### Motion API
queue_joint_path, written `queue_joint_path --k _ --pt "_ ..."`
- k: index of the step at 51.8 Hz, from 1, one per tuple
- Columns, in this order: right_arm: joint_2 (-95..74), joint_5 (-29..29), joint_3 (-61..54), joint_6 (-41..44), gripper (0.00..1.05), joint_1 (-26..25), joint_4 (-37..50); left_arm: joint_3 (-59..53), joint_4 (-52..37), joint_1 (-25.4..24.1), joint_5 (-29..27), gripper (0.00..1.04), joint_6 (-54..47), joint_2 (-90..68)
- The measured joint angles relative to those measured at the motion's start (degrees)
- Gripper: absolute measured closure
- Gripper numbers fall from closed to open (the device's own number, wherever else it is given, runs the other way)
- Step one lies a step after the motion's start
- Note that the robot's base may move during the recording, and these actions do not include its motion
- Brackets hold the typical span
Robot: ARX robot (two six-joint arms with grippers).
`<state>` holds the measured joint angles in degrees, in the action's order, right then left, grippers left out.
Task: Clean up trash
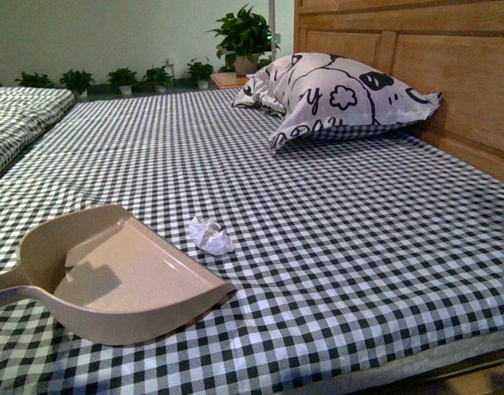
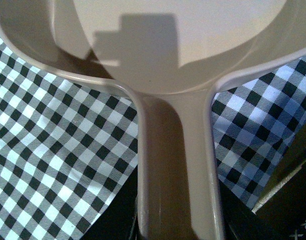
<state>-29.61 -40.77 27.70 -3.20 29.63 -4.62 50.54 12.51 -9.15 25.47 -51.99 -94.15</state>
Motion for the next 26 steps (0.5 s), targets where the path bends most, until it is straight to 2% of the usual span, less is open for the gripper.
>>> queue_joint_path --k 26 --pt "0.00 0.02 0.00 0.00 0.83 0.00 0.00 1.27 -0.02 -0.87 0.68 0.80 -0.31 -2.69"
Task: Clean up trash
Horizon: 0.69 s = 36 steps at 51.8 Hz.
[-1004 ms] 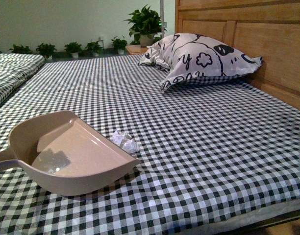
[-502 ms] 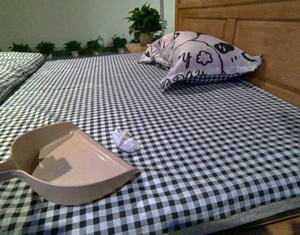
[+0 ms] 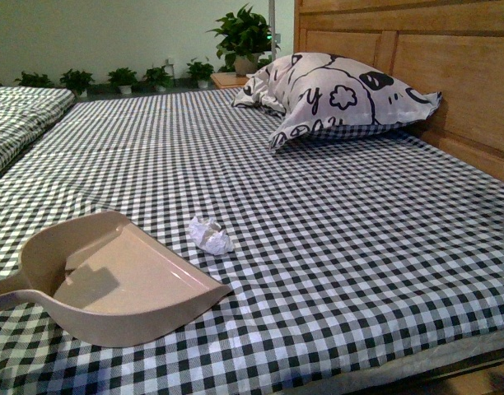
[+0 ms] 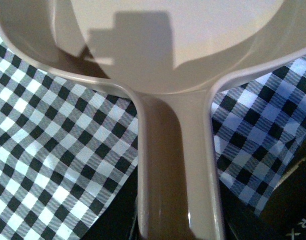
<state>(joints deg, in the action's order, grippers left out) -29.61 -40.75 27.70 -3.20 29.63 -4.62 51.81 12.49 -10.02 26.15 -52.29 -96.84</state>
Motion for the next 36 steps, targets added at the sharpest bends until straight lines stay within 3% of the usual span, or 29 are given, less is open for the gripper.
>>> queue_joint_path --k 36 --pt "0.00 -0.02 0.00 0.00 0.83 0.00 0.00 -0.07 0.77 -0.15 0.46 0.80 -0.15 -0.04"
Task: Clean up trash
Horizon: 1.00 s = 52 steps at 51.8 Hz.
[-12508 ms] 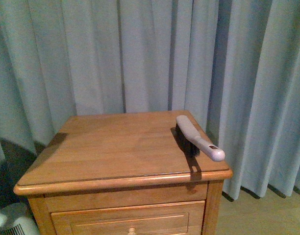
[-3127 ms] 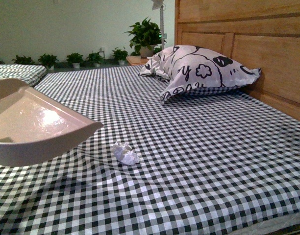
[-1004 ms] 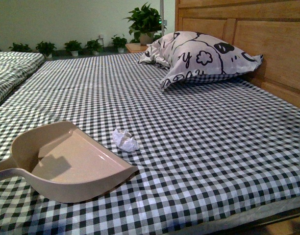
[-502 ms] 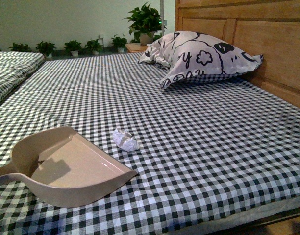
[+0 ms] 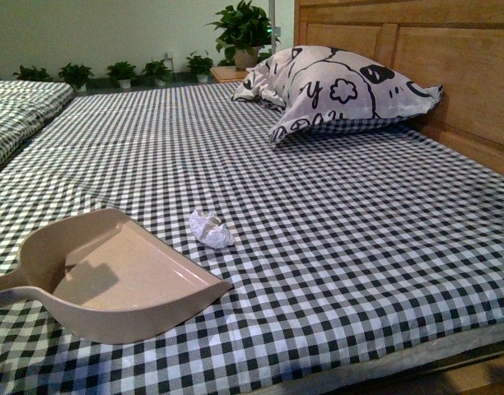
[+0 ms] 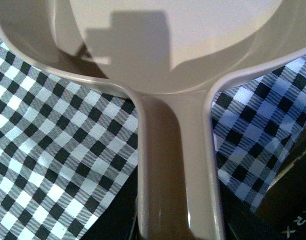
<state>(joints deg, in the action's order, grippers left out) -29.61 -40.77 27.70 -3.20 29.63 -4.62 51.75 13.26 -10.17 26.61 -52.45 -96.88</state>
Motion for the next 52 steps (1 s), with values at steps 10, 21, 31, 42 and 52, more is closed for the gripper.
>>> queue_joint_path --k 10,21,31,42,52 --pt "0.00 0.02 0.00 0.00 0.83 0.00 0.00 0.00 0.00 0.00 0.02 0.80 -0.02 0.00" --pt "-2.97 6.16 3.93 -4.46 0.83 -1.95 -10.23 -0.02 0.00 0.00 0.04 0.80 -0.02 0.00" --pt "-25.75 28.70 13.31 -9.49 0.83 -13.11 -13.90 -0.04 0.00 0.04 0.20 0.80 -0.02 -0.11" --pt "-50.27 31.87 25.62 -6.05 0.83 -14.53 -1.88 -0.02 0.00 0.04 0.22 0.80 -0.02 -0.26" --pt "-65.66 31.95 35.12 -4.63 0.83 -12.39 0.52 -0.04 0.00 0.04 0.22 0.80 -0.02 -0.28"
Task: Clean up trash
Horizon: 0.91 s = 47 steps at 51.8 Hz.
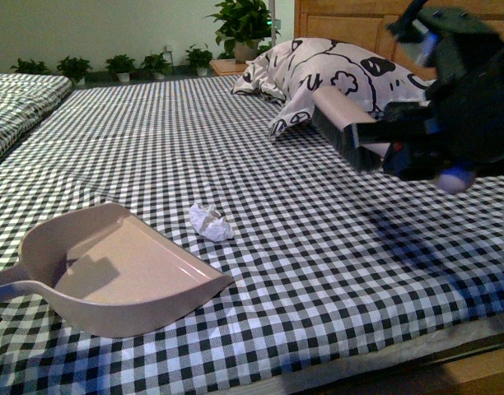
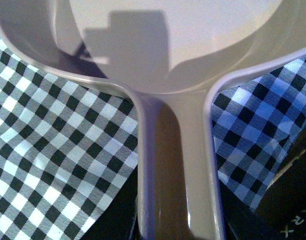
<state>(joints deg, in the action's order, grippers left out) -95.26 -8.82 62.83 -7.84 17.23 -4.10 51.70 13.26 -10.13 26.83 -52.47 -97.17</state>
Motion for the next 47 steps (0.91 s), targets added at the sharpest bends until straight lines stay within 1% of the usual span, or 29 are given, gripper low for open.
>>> queue_joint_path --k 7,20,27,37,47 --pt "-8.46 -0.77 5.73 1.75 0.83 1.77 1.66 0.00 0.00 0.00 0.02 0.80 0.00 0.00" --pt "-13.59 -0.46 10.69 3.72 0.83 3.98 2.29 0.02 0.00 0.00 0.00 0.80 0.00 0.00" --pt "-16.00 -1.36 13.53 5.27 0.83 5.11 2.75 0.00 0.00 0.00 0.02 0.80 0.00 0.00" --pt "-19.52 -3.06 16.85 6.97 0.83 5.53 4.59 0.00 0.00 0.00 0.02 0.80 0.00 0.00" --pt "-22.21 -5.31 17.25 8.26 0.83 5.53 6.16 0.02 0.00 0.00 0.02 0.80 0.00 0.00"
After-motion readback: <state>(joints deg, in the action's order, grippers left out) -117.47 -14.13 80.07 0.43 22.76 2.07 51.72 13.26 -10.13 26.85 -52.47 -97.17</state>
